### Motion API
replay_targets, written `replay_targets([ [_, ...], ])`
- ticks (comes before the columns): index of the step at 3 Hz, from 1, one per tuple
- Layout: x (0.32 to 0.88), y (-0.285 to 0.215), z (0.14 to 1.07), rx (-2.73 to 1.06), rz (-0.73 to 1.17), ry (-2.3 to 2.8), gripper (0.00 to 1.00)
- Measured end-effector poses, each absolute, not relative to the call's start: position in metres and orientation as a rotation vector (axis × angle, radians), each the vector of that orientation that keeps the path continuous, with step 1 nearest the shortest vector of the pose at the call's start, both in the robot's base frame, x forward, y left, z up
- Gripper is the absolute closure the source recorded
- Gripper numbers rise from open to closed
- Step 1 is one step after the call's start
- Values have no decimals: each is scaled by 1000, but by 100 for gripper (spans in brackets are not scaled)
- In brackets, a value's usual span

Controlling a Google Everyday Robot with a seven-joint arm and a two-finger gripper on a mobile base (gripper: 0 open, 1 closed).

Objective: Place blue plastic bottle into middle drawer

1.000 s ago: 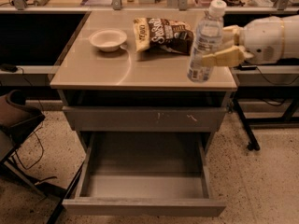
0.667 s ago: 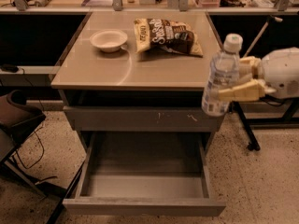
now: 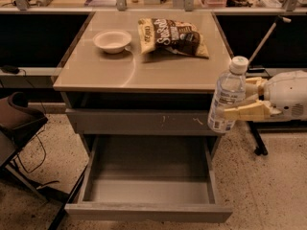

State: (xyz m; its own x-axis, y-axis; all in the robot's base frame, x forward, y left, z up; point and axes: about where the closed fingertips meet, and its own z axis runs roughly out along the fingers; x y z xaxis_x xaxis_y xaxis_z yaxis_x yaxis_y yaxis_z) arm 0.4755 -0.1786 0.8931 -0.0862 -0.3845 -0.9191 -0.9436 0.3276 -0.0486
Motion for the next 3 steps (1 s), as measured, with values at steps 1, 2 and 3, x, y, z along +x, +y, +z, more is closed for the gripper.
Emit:
replay_targets([
  [1, 474, -175, 847, -1166, 703, 1606, 100],
  [2, 469, -156, 748, -1108, 715, 1591, 100],
  [3, 474, -145, 651, -1030, 725, 1640, 100],
])
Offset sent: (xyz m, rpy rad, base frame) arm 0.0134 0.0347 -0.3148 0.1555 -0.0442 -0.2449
